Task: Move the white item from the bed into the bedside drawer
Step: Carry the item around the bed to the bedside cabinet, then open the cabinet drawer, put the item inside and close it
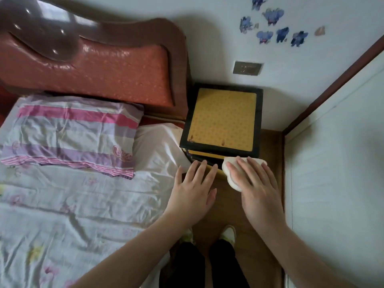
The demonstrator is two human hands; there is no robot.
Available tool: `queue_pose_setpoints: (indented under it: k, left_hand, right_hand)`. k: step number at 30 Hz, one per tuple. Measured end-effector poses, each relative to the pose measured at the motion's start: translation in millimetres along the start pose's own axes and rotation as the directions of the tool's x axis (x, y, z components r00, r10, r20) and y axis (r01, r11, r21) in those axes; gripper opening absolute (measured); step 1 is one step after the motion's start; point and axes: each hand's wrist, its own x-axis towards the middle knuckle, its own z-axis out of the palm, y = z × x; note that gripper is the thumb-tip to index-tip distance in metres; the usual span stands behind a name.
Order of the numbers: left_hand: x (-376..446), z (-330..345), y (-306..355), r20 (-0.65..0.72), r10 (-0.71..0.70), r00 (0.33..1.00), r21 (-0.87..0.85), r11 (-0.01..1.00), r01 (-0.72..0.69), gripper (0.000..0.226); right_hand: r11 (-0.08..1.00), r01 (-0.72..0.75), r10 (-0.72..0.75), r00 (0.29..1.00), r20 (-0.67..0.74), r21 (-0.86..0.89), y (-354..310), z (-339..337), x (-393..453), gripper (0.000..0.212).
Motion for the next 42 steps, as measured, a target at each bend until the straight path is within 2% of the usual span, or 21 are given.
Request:
queue_pose_setpoints:
  k: [5, 10, 15, 19, 21, 22, 23, 24, 25, 26, 28, 31, 32, 34, 37, 39, 42]
  left_hand:
    - [38, 63, -25, 0.054, 0.041, 0.998, 0.017, 0.999, -0.042, 0.058]
    - [76, 129, -53, 0.091, 0.038, 0.995, 0.090, 0.995, -0.046, 0.059]
    - [98, 203, -49, 0.100, 0.017, 0.995, 0.045, 0.999, -0.022, 0.059]
    - [118, 249, -45, 0.143, 0.039, 0.989, -0.079, 0.996, -0.028, 0.060]
    - [134, 265, -44, 0.207, 0.000, 0.978, -0.288, 0.956, 0.061, 0.059]
    - [144, 270, -42, 0.289, -0.042, 0.957, -0.437, 0.883, 0.170, 0.058]
    - [151, 271, -40, 0.405, -0.100, 0.909, -0.609, 0.712, 0.350, 0.055]
    - [156, 271, -39, 0.535, -0.116, 0.837, -0.727, 0.442, 0.526, 0.052]
    - [161, 271, -38, 0.618, -0.093, 0.780, -0.758, 0.194, 0.623, 0.049]
    - [166, 272, -39, 0.652, -0.070, 0.755, -0.756, 0.023, 0.654, 0.048]
    - [177, 277, -40, 0.673, -0.052, 0.738, -0.729, -0.217, 0.650, 0.048]
    - [196, 293, -45, 0.718, -0.070, 0.693, -0.601, -0.565, 0.565, 0.046]
    - [201, 300, -47, 0.731, -0.077, 0.678, -0.559, -0.638, 0.530, 0.047]
    - [206, 312, -52, 0.744, -0.104, 0.660, -0.528, -0.697, 0.486, 0.047]
    - [209, 320, -58, 0.762, -0.136, 0.633, -0.543, -0.667, 0.510, 0.040]
    - [211, 319, -60, 0.773, -0.123, 0.622, -0.518, -0.688, 0.507, 0.037]
    - [212, 325, -61, 0.771, -0.066, 0.634, -0.462, -0.742, 0.485, 0.044]
  right_hand:
    - [0.999, -0.052, 0.051, 0.999, 0.014, 0.018, 11, 66, 3, 0.071]
    - [0.991, -0.134, 0.133, 0.990, 0.035, 0.019, 30, 120, 3, 0.063]
    - [0.989, -0.143, 0.143, 0.989, 0.026, 0.027, 42, 176, -1, 0.053]
    - [0.986, -0.162, 0.161, 0.987, 0.024, 0.037, 50, 207, -4, 0.052]
    - [0.987, -0.159, 0.158, 0.987, 0.033, 0.034, 52, 221, -5, 0.053]
    - [0.987, -0.154, 0.153, 0.987, 0.042, 0.033, 53, 226, -5, 0.055]
    - [0.988, -0.149, 0.147, 0.988, 0.049, 0.037, 54, 231, -5, 0.056]
    - [0.988, -0.147, 0.144, 0.988, 0.054, 0.045, 55, 235, -6, 0.058]
    - [0.988, -0.145, 0.142, 0.988, 0.056, 0.054, 56, 239, -7, 0.060]
    - [0.988, -0.141, 0.138, 0.989, 0.056, 0.061, 57, 242, -6, 0.060]
    - [0.989, -0.134, 0.130, 0.990, 0.061, 0.069, 61, 244, -5, 0.060]
    - [0.984, -0.149, 0.144, 0.988, 0.056, 0.094, 70, 244, -3, 0.060]
    - [0.983, -0.153, 0.148, 0.988, 0.047, 0.105, 72, 245, -3, 0.060]
    - [0.980, -0.150, 0.147, 0.989, 0.030, 0.128, 74, 245, -3, 0.062]
    - [0.981, -0.141, 0.139, 0.990, 0.021, 0.132, 78, 243, -5, 0.064]
    - [0.982, -0.148, 0.147, 0.989, 0.015, 0.120, 80, 241, -6, 0.060]
    - [0.980, -0.172, 0.173, 0.985, 0.001, 0.103, 82, 239, -8, 0.059]
